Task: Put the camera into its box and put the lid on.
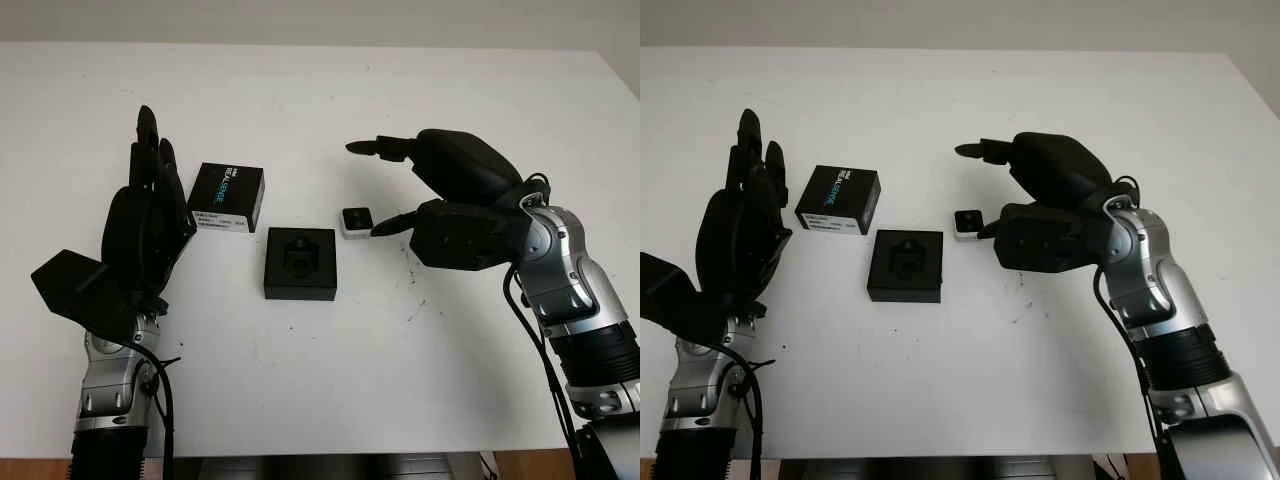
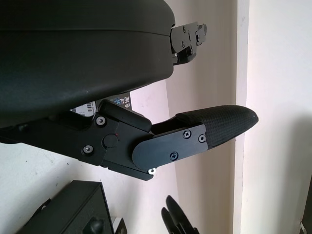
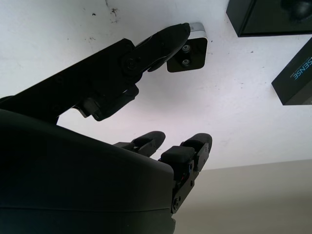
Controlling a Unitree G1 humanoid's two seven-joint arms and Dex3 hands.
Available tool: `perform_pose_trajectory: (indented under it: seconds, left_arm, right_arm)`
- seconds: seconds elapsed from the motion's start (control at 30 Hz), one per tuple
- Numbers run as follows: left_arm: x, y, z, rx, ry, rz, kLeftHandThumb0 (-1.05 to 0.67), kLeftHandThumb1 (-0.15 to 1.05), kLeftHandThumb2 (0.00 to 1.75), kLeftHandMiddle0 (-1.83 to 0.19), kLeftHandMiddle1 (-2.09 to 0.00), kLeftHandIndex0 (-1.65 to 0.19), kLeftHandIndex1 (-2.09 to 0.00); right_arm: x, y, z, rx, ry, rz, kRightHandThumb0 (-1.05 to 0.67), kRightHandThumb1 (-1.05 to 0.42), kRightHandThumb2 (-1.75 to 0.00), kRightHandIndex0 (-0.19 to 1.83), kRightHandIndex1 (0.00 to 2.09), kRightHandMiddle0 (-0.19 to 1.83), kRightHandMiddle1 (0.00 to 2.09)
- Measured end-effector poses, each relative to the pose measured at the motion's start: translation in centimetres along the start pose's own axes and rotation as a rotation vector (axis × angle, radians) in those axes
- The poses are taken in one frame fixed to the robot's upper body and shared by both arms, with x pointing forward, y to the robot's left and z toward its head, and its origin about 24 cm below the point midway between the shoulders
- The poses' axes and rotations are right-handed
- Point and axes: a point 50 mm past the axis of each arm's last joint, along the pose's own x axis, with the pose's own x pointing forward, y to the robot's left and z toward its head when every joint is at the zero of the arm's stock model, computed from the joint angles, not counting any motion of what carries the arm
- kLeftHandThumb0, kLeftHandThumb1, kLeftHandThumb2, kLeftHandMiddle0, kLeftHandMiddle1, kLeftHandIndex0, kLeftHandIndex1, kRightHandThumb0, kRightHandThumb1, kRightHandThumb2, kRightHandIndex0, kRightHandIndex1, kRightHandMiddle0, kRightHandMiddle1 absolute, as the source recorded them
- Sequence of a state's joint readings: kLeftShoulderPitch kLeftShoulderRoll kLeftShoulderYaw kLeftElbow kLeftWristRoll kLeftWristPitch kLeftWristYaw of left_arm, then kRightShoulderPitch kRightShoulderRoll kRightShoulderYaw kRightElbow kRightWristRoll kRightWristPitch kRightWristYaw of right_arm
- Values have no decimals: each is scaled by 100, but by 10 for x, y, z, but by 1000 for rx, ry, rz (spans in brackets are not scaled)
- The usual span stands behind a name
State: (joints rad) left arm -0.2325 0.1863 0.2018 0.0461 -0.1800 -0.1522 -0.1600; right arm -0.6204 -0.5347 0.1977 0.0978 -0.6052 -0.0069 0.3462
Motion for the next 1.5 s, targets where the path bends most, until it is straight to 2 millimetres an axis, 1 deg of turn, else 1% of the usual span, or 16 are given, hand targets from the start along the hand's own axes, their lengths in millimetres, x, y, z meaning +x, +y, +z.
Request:
perform_pose_trajectory:
  seconds: [0.07, 0.1, 0.13, 0.17, 0.27, 0.37, 0.43, 0.5, 0.63, 0.67, 0.7, 0.8, 0.97, 1.1, 1.37, 1.5]
  left_arm:
    - [0, 0, 0, 0, 0, 0, -79, 105, 71, 19, 0, 19, 0]
    - [0, 0, 0, 0, 0, 0, -79, 105, 71, 19, 0, 19, 0]
    - [0, 0, 0, 0, 0, 0, -80, 105, 71, 19, 0, 19, 0]
    - [0, 0, 0, 0, 1, 0, -80, 105, 71, 19, 0, 19, 0]
    - [0, 0, 0, -1, 3, -1, -79, 105, 71, 19, 0, 19, 0]
    - [-1, -1, -1, -1, 4, -4, -79, 105, 72, 19, 0, 19, 0]
    - [0, -1, -1, -1, 4, -7, -78, 105, 73, 19, 0, 19, 0]
    - [0, -1, -1, -1, 4, -8, -78, 105, 73, 19, 0, 19, 0]
    - [-1, -1, -1, 0, 3, -8, -78, 105, 72, 19, 0, 19, 0]
    - [-1, -1, -1, 0, 3, -9, -78, 105, 72, 19, 0, 19, 0]
    - [-1, -1, -1, 0, 3, -9, -78, 105, 72, 19, 0, 19, 0]
    - [-1, -1, -1, 0, 3, -9, -78, 105, 72, 19, 0, 19, 0]
    - [-1, -1, -1, 0, 3, -9, -79, 105, 71, 19, 0, 19, 0]
    - [-1, -1, -1, 0, 3, -4, -79, 105, 71, 19, 0, 19, 0]
    - [-1, 0, -1, 0, 6, -1, -78, 105, 71, 19, 0, 19, 0]
    - [-1, 0, -1, 0, 6, -2, -78, 105, 72, 19, 0, 19, 0]
  right_arm:
    - [3, 0, 3, -34, -5, 5, -52, -74, -6, 58, 23, 53, 12]
    - [4, 1, 4, -49, -7, 4, -52, -74, -6, 51, 43, 53, 12]
    - [5, 2, 3, -61, -5, 2, -53, -74, -6, 32, 83, 54, 13]
    - [6, 2, 3, -70, -1, 0, -53, -74, -6, 14, 114, 54, 13]
    - [8, 6, 1, -83, 8, 5, -53, -75, -6, 2, 136, 53, 14]
    - [9, 7, 1, -82, 10, -2, -56, -77, -6, -16, 177, 53, 19]
    - [9, 7, 2, -87, 8, -8, -57, -78, -6, -18, 171, 51, 24]
    - [10, 8, 2, -91, 7, -6, -59, -80, -6, -17, 158, 30, 66]
    - [10, 11, 0, -92, 16, -1, -61, -82, -5, -13, 143, 14, 102]
    - [11, 11, 0, -92, 17, -3, -61, -82, -5, -15, 148, 11, 108]
    - [11, 11, 0, -93, 17, -5, -61, -83, -6, -17, 165, 8, 112]
    - [10, 11, 0, -93, 18, -5, -60, -84, -6, -19, 175, 5, 116]
    - [9, 14, -1, -89, 21, 3, -60, -84, -5, -19, 158, -2, 125]
    - [8, 18, -2, -85, 25, 25, -60, -85, -6, -19, 147, -7, 121]
    - [8, 26, -1, -93, 28, 69, -61, -85, -5, -19, 137, -10, 121]
    - [9, 29, -2, -91, 36, 80, -61, -84, -5, -19, 141, -10, 123]
